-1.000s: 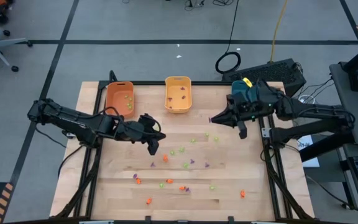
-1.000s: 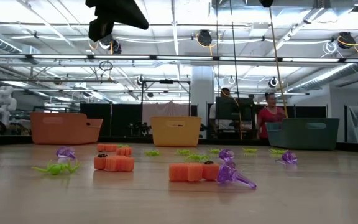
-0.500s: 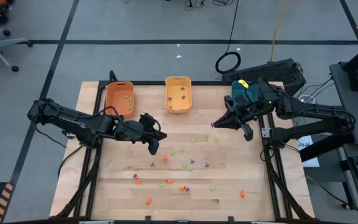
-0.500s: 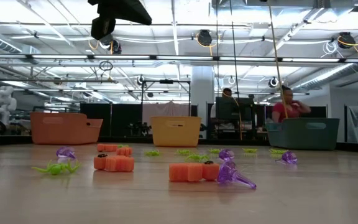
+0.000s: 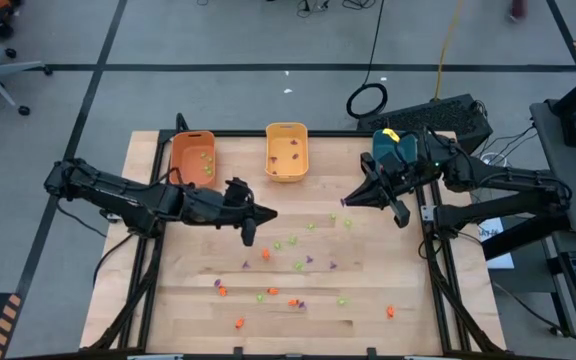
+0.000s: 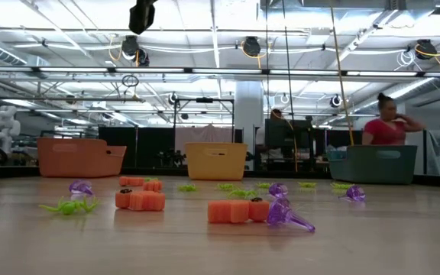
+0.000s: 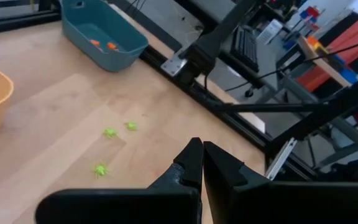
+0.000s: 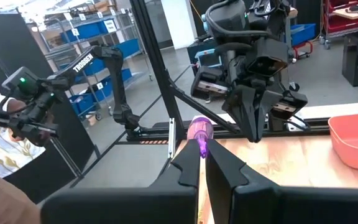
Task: Sort Halloween decoration
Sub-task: Put the purple witch hat toy into the yellow bin
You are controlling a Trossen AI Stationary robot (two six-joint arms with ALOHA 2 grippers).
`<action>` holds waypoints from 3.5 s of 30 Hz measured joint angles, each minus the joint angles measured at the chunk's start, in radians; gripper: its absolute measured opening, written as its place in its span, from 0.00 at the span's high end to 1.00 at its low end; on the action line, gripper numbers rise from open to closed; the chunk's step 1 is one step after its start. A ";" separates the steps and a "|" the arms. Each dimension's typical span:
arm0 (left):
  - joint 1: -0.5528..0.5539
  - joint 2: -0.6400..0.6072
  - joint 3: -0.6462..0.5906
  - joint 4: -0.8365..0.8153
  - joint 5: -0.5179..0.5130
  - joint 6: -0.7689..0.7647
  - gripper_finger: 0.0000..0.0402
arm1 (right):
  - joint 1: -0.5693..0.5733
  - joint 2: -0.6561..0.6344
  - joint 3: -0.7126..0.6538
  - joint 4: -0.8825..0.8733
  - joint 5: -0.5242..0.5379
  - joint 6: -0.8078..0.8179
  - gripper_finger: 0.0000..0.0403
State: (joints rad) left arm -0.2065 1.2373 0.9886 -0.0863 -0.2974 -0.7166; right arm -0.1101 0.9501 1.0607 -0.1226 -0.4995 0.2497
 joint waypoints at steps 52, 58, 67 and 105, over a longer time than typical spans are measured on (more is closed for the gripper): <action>0.018 0.000 0.000 0.122 -0.003 0.003 0.97 | 0.001 0.000 0.000 -0.001 0.106 -0.400 1.00; 0.017 0.000 0.000 0.123 -0.003 0.081 0.97 | 0.001 0.000 0.000 -0.001 0.106 -0.218 1.00; 0.017 0.000 0.000 0.123 -0.003 0.265 0.97 | 0.001 0.000 0.000 -0.001 0.115 0.089 1.00; 0.018 -0.126 0.000 -0.013 0.008 0.305 0.97 | 0.000 0.160 0.001 0.142 0.431 0.787 1.00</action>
State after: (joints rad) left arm -0.1890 1.1114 0.9890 -0.0994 -0.2893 -0.4114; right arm -0.1097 1.1105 1.0616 0.0196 -0.0684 1.0372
